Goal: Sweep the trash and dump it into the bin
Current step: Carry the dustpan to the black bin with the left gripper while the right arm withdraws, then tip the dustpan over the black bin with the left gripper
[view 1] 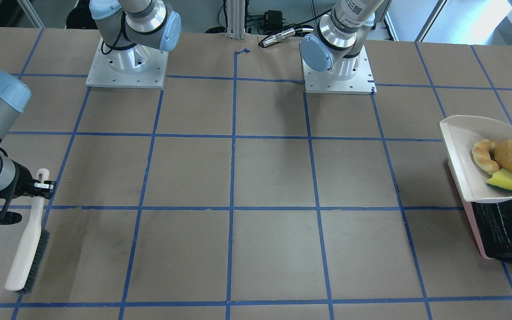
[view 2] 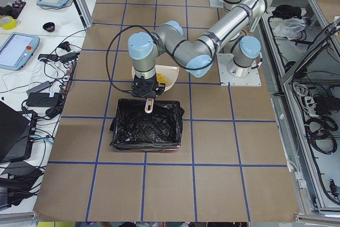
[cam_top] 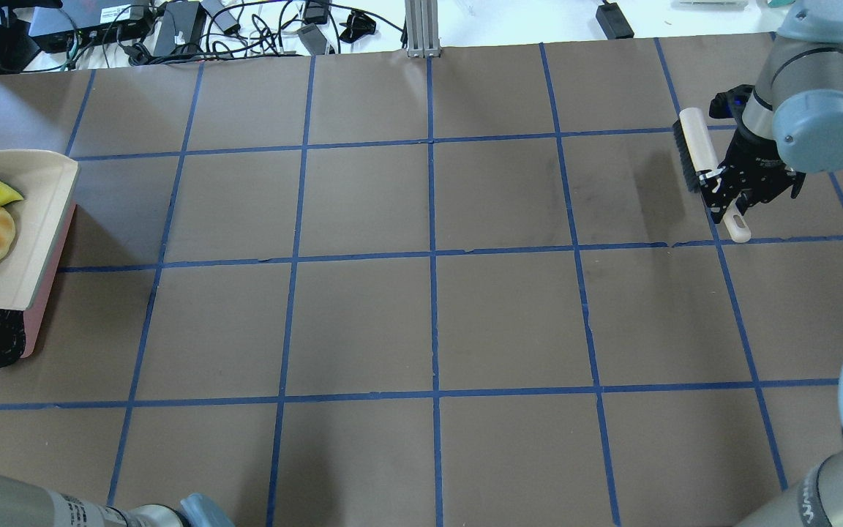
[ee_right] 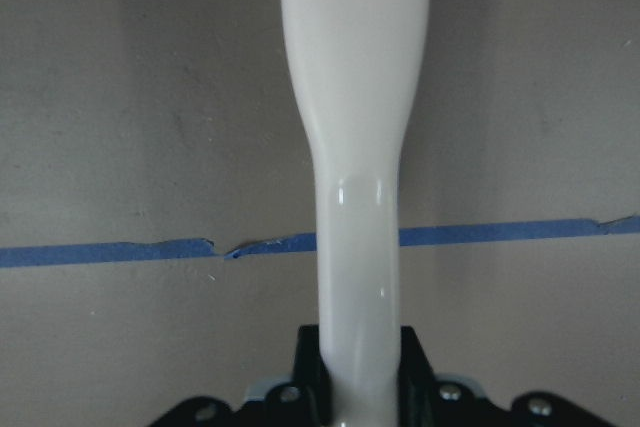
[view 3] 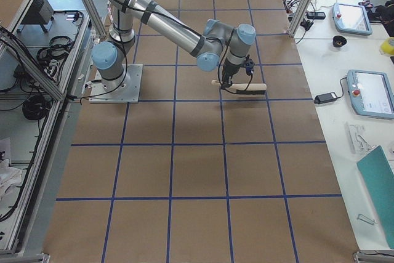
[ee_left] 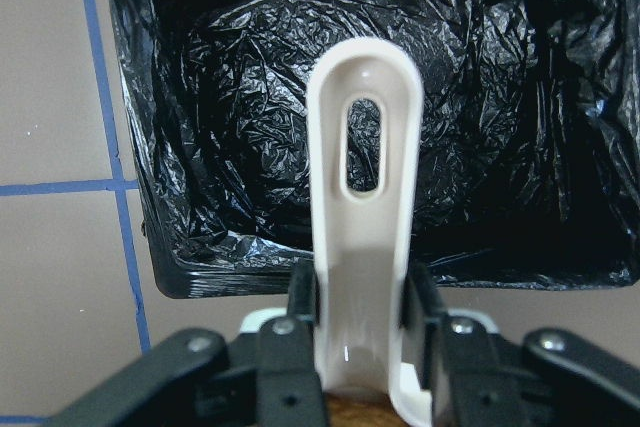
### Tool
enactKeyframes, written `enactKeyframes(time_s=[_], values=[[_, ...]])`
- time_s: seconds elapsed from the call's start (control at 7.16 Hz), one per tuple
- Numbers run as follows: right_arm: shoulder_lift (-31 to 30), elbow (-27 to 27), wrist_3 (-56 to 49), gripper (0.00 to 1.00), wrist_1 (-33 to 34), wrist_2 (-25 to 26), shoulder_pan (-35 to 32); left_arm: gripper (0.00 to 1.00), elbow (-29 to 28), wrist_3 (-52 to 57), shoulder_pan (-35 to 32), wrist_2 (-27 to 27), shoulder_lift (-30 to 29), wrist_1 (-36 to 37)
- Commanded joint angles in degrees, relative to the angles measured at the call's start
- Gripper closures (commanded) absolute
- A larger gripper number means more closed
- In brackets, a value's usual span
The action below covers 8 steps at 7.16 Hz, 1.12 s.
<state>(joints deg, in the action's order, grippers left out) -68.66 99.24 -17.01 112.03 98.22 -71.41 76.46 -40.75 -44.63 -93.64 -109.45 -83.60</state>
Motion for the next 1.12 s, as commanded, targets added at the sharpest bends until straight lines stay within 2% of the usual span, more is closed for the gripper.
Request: enactKeyframes(time_s=[0.0, 0.56, 0.84, 0.98], values=[[-0.3, 3.1, -0.5, 0.90, 2.4, 0.7, 0.1, 1.00, -8.6, 2.8, 3.0, -0.8, -6.5, -0.8], [-0.2, 3.2, -2.3, 0.87, 2.8, 0.5, 0.4, 1.00, -24.7, 4.4, 5.8, -3.1, -17.9, -3.2], [-0.2, 3.2, -2.0, 0.87, 2.8, 0.5, 0.5, 1.00, -29.3, 6.5, 6.3, -5.6, -20.9, -4.1], [-0.2, 3.2, -1.5, 0.86, 2.8, 0.3, 0.7, 1.00, -29.7, 6.6, 6.3, -7.9, -21.1, -3.8]])
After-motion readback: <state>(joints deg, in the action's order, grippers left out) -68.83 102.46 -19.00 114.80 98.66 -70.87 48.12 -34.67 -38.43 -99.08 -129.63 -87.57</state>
